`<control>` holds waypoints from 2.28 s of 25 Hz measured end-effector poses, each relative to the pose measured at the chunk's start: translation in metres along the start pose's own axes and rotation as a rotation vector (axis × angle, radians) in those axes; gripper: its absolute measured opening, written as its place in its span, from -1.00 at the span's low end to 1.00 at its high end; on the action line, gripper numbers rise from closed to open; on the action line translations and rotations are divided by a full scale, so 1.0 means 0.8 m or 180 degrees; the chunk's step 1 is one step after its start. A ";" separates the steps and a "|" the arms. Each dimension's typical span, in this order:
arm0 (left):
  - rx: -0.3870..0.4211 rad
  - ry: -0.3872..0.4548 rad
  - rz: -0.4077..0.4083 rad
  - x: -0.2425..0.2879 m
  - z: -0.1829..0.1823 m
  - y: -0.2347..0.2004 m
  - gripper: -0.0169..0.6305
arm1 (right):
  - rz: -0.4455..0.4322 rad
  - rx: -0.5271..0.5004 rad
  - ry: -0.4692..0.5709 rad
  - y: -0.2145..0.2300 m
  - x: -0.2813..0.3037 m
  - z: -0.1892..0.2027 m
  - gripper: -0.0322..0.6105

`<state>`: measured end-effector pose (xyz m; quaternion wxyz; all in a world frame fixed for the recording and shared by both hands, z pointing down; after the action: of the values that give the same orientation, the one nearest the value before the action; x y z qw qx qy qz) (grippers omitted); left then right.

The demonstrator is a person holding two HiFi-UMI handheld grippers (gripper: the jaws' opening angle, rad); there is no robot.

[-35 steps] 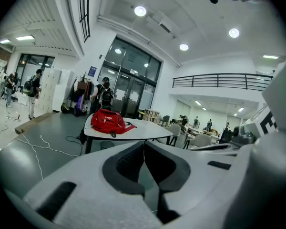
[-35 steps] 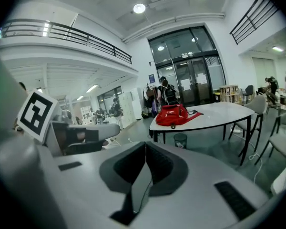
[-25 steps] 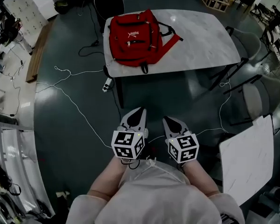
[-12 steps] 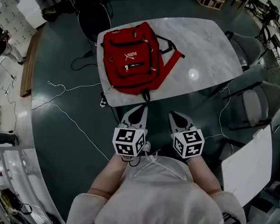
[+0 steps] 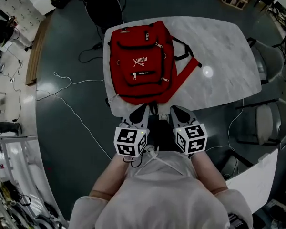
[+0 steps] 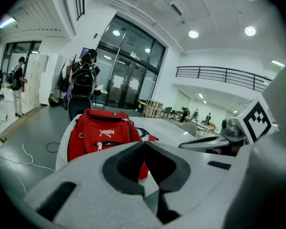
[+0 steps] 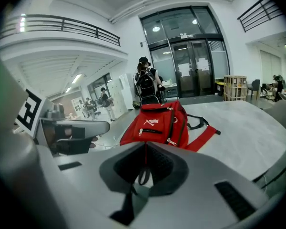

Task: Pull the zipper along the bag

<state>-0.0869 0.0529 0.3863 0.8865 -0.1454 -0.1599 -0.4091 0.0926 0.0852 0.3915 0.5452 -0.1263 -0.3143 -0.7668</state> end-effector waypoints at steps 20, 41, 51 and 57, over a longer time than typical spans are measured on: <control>-0.0462 -0.0694 -0.0354 0.190 0.034 -0.069 -0.89 | -0.0952 -0.0866 -0.0979 0.091 0.200 -0.059 -0.81; -0.0785 -0.1307 -0.0043 0.272 0.105 -0.084 -0.89 | -0.0930 -0.1745 -0.1848 0.110 0.284 -0.021 -0.77; -0.0777 -0.1439 -0.0131 0.284 0.107 -0.087 -0.89 | -0.1106 -0.1695 -0.2082 0.122 0.312 -0.027 -0.76; -0.0644 -0.1452 -0.0156 0.286 0.114 -0.085 -0.89 | -0.1226 -0.1699 -0.2158 0.124 0.308 -0.035 -0.81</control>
<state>-0.0144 -0.1093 0.5696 0.7983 -0.3180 -0.3176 -0.4010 0.0955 -0.1396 0.5363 0.2082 -0.4446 -0.2842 -0.8236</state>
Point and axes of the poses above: the fingertips, and each gripper's own axes: x forward along the fingers, y to its right, z out of its underside, the point moved 8 cm from there along -x, backward along the fingers, and after that the axes turned 9 degrees about x, right-handed, at the moved point
